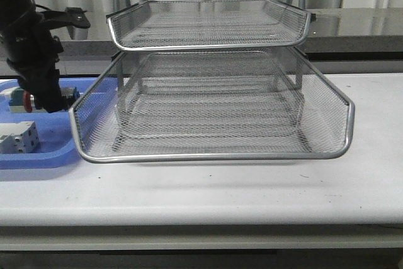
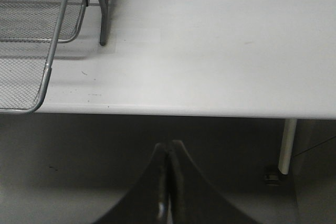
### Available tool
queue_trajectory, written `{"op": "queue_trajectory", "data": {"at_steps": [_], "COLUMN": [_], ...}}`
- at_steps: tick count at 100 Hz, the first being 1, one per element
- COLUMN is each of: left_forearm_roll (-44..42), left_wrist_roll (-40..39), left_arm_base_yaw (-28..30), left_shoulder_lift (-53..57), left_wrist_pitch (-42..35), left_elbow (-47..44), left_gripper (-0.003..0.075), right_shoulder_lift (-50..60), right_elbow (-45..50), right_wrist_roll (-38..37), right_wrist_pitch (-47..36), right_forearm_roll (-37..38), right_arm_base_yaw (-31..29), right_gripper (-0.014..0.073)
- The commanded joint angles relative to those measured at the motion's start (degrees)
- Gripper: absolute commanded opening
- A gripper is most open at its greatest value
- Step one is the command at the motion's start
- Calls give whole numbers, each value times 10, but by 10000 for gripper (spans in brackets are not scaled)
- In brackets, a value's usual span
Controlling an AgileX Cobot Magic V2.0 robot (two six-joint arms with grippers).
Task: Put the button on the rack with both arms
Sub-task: 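Close the left gripper on the red push button and lift it, then carry the button over the pulled-out middle tray and lower it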
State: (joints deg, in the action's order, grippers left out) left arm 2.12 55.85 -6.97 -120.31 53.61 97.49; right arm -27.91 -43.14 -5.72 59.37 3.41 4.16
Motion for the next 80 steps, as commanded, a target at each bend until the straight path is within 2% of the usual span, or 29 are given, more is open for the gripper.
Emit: {"op": "queue_trajectory", "data": {"at_steps": [1,41,80], "left_forearm_roll": [5,9,52], "left_wrist_roll": [-2,-3,-3], "left_arm_base_yaw": [-4,-4,-4], "left_shoulder_lift": [56,134,218], "left_wrist_pitch": [9,124,196], "left_elbow": [16,16,16], "left_gripper": [59,59,59], "right_shoulder_lift": [-2,-2,-2], "right_elbow": [-18,-18,-18], "right_wrist_roll": [-1,-1,-1], "right_wrist_pitch": [-32,-32,-32], "right_forearm_roll": [4,4,4], "right_arm_base_yaw": [-3,-3,-3], "right_gripper": [-70,-70,-70]}}
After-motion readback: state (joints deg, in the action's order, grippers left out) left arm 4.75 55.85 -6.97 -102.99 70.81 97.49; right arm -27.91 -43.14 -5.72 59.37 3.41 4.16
